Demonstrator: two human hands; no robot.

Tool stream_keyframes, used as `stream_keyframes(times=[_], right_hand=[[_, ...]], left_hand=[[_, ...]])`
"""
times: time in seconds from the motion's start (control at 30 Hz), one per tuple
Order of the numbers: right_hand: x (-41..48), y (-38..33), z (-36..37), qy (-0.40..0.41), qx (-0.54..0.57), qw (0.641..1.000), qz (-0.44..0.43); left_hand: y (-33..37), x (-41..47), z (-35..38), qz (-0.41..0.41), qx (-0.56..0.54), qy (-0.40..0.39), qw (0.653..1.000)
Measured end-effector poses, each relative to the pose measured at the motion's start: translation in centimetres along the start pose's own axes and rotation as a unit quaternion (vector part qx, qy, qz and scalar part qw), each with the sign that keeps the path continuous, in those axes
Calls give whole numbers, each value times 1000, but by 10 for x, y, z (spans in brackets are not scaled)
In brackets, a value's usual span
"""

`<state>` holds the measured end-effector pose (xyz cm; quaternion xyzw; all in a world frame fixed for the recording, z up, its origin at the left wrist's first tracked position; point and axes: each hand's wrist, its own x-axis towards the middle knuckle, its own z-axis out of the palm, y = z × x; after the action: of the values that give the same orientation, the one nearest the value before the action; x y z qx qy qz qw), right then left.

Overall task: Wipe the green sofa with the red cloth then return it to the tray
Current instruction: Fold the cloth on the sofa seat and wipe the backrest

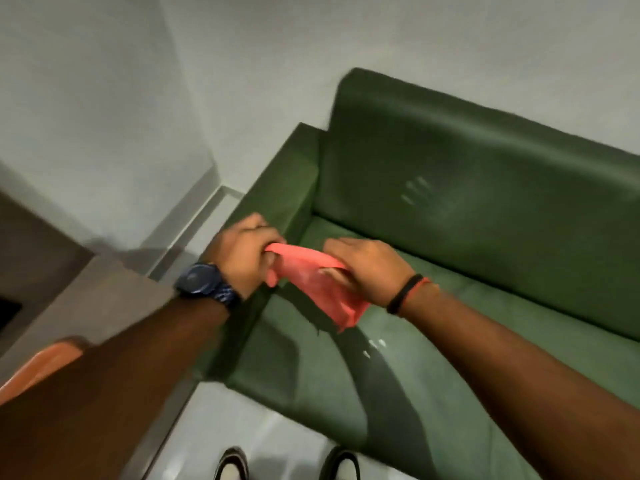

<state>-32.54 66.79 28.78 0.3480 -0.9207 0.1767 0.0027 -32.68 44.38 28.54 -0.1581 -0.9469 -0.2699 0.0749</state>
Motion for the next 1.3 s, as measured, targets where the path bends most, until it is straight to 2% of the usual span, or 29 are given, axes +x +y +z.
stream_keyframes(times=[0.13,0.3,0.4,0.53,0.6,0.67,0.73,0.83,0.93,1.0,1.07,1.17,1.2,1.23,1.3], right_hand=[[-77,92,-16,30,-71,992,103],[-148,161,24,83,-164,957,223],[-179,172,92,28,-148,959,241],[-215,139,190,-106,-81,969,209],[-218,125,216,-78,-38,961,264],[-209,128,235,-7,-1,943,334],[-192,141,247,24,3,915,403],[-161,154,271,-16,21,875,484],[-159,125,301,-48,-23,904,425],[-180,106,309,-41,-31,931,361],[-194,109,309,-32,-43,932,358],[-186,114,307,9,-43,851,524],[-181,110,307,9,-41,841,539],[-179,104,309,-9,-36,857,514],[-190,103,310,-56,-39,917,392]], left_hand=[[69,63,101,94,-2,-30,995],[105,84,212,193,-16,-14,981],[86,47,265,215,-4,-70,974],[30,-35,308,181,36,-260,948],[5,-57,314,141,69,-290,944],[-16,-64,318,93,98,-287,948],[-29,-65,323,47,117,-259,958],[-42,-67,339,-55,130,-192,971],[-44,-71,357,-121,147,-186,964],[-43,-77,365,-122,161,-194,960],[-42,-81,368,-124,171,-192,959],[-41,-84,370,-122,186,-200,954],[-39,-84,371,-126,191,-203,952],[-37,-84,373,-135,194,-204,950],[-35,-84,374,-148,193,-202,949]])
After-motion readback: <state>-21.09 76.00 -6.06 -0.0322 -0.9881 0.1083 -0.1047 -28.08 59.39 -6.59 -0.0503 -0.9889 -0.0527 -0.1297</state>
